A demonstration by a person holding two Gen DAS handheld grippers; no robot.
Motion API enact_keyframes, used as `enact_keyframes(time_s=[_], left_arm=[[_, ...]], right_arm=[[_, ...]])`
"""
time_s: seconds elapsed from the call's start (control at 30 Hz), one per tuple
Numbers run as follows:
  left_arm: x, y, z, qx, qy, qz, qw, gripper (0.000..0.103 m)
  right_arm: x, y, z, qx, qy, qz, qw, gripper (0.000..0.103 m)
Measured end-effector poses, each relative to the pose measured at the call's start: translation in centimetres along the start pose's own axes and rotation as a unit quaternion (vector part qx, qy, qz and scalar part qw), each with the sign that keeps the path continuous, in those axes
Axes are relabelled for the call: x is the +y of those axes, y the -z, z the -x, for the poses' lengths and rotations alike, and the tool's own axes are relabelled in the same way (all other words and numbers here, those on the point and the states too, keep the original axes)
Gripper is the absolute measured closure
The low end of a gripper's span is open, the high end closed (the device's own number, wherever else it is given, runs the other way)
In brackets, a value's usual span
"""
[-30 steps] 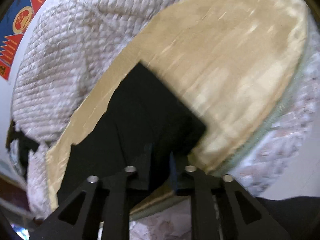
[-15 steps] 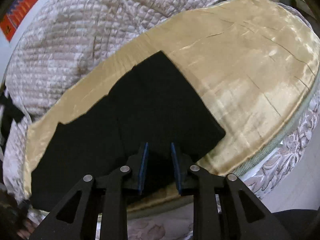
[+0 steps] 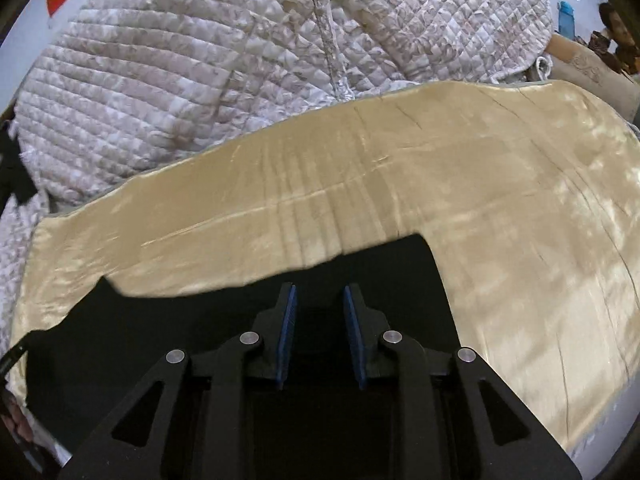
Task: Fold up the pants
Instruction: 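Lower the held fabric onto the bed and open both grippers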
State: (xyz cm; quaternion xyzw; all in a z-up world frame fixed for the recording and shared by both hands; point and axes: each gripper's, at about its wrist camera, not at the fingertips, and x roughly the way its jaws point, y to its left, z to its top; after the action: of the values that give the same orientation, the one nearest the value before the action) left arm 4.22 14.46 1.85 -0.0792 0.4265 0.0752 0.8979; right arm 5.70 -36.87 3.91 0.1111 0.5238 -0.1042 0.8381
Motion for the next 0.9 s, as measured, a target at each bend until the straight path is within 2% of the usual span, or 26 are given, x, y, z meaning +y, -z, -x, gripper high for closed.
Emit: enact_keyframes(time_s=[0.03, 0.1, 0.17, 0.27, 0.4, 0.57, 0.6, 0.63, 0.67, 0.8, 0.9], left_arm=[[0.5, 0.1, -0.9, 0.012, -0.008, 0.011, 0.9998, 0.070], [1.1, 0.4, -1.0, 0.001, 0.003, 0.020, 0.9998, 0.070], [1.0, 0.4, -0.8, -0.004, -0.002, 0.011, 0.9999, 0.070], [1.9, 0.5, -0.6, -0.008, 0.010, 0.028, 0.9995, 0.070], [2.1, 1.2, 0.5, -0.018, 0.013, 0.035, 0.9992, 0.070], [0.3, 3.0, 3.2, -0.034, 0.039, 0.010, 0.9986, 0.070], [-0.2, 3.8, 4.1, -0.041, 0.047, 0.003, 0.9981, 0.070], [-0.7, 4.5, 4.8, -0.046, 0.053, -0.002, 0.9975, 0.070], [-1.2, 5.2, 5.4, -0.048, 0.061, -0.009, 0.9969, 0.070], [-2.1, 7.9, 7.0, -0.056, 0.073, -0.026, 0.9954, 0.068], [-2.2, 9.4, 6.1, -0.030, 0.069, -0.032, 0.9966, 0.065]], right_arm=[[-0.7, -0.1, -0.7, 0.003, 0.014, -0.011, 1.000, 0.078], [-2.0, 0.0, -0.9, -0.009, 0.007, -0.043, 0.999, 0.078], [-2.4, 0.0, -0.7, -0.015, 0.016, -0.047, 0.999, 0.078], [-2.8, -0.1, -0.4, -0.021, 0.028, -0.054, 0.998, 0.078], [-2.4, 0.4, 0.8, -0.036, 0.011, -0.050, 0.998, 0.078], [0.8, 2.9, 3.3, -0.046, -0.025, 0.009, 0.999, 0.078], [1.5, 3.6, 3.8, -0.048, -0.030, 0.020, 0.998, 0.074], [2.5, 4.8, 4.5, -0.051, -0.038, 0.037, 0.997, 0.063], [3.1, 5.7, 5.0, -0.052, -0.045, 0.050, 0.996, 0.058], [5.7, 9.6, 6.4, -0.056, -0.055, 0.104, 0.991, 0.058], [6.8, 11.7, 6.1, -0.043, -0.054, 0.136, 0.988, 0.058]])
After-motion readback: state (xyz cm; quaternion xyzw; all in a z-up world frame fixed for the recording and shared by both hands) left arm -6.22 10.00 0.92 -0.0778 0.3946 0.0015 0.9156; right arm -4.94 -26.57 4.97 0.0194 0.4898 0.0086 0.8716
